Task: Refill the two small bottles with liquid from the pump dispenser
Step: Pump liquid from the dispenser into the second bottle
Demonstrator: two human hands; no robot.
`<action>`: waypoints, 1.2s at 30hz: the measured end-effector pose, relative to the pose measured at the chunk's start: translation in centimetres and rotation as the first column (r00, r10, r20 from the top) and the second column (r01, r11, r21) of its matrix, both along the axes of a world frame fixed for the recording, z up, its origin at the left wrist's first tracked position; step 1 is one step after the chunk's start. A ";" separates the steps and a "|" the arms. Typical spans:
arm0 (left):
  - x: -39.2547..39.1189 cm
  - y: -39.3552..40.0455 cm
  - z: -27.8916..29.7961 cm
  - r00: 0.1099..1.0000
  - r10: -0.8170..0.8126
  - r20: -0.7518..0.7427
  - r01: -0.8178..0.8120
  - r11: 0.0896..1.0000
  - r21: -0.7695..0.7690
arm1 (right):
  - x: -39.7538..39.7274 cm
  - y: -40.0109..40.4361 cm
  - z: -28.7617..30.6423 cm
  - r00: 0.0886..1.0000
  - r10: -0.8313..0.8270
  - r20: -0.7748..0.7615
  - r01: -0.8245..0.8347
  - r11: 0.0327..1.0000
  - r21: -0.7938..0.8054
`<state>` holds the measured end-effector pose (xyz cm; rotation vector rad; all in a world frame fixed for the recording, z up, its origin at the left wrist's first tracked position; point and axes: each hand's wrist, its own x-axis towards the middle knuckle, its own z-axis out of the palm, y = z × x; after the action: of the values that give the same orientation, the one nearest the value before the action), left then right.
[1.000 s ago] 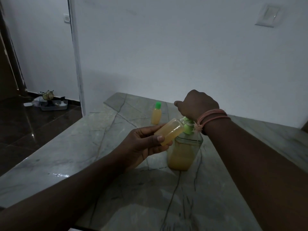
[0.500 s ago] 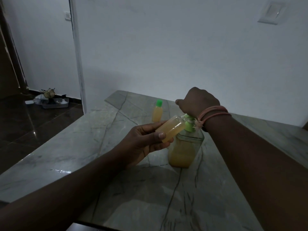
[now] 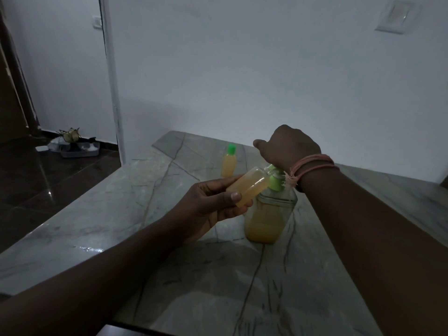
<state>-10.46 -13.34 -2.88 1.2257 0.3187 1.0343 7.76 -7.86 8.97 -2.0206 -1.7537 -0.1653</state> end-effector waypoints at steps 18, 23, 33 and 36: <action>-0.1 0.8 -0.4 1.000 -0.014 0.007 0.014 1.000 0.014 | 0.2 0.6 -0.7 0.999 0.012 -0.036 -0.011 1.000 0.028; -0.1 0.7 -0.5 1.000 -0.003 0.006 0.003 1.000 0.002 | 0.3 0.6 -0.8 0.997 0.013 -0.073 -0.014 1.000 -0.015; -0.2 0.7 -0.5 1.000 -0.022 -0.002 0.023 0.999 0.032 | 0.6 0.8 -0.9 0.989 0.001 -0.146 -0.008 0.999 -0.049; -0.1 0.7 -0.5 1.000 -0.018 0.002 0.018 1.000 0.024 | 0.6 0.8 -1.0 0.993 -0.025 -0.112 0.022 0.999 -0.031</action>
<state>-10.59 -12.65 -3.40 1.2468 0.2940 1.0257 8.39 -7.09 7.95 -2.0309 -1.6728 -0.0317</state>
